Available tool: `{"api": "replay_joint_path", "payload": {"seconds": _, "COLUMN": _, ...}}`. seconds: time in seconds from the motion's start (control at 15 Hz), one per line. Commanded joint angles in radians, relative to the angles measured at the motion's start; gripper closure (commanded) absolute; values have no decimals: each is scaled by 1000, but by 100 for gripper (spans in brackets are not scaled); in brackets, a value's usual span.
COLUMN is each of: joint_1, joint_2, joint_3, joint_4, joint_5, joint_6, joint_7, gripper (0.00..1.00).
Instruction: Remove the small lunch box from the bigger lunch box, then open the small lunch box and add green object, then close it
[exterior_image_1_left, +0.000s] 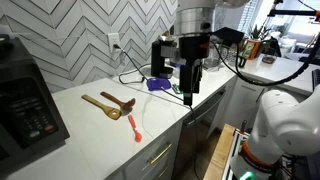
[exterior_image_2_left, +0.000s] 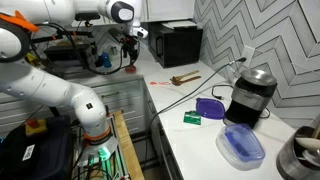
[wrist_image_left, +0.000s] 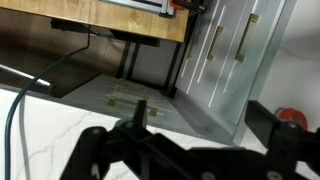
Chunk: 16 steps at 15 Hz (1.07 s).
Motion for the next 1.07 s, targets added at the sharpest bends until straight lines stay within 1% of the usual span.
{"api": "replay_joint_path", "payload": {"seconds": 0.0, "joint_1": -23, "joint_2": -2, "joint_3": 15, "joint_4": 4, "joint_5": 8, "joint_6": -6, "joint_7": -11, "gripper": 0}}
{"api": "replay_joint_path", "payload": {"seconds": 0.53, "joint_1": -23, "joint_2": -2, "joint_3": 15, "joint_4": 4, "joint_5": 8, "joint_6": -6, "joint_7": -11, "gripper": 0}}
{"api": "replay_joint_path", "payload": {"seconds": 0.67, "joint_1": -71, "joint_2": 17, "joint_3": -3, "joint_4": 5, "joint_5": -20, "joint_6": -13, "joint_7": 28, "gripper": 0}}
{"api": "replay_joint_path", "payload": {"seconds": 0.8, "joint_1": -135, "joint_2": 44, "joint_3": -16, "joint_4": 14, "joint_5": -114, "joint_6": -22, "joint_7": 38, "gripper": 0}}
{"api": "replay_joint_path", "payload": {"seconds": 1.0, "joint_1": -214, "joint_2": 112, "joint_3": -25, "joint_4": 32, "joint_5": -300, "joint_6": 0, "joint_7": 33, "gripper": 0}}
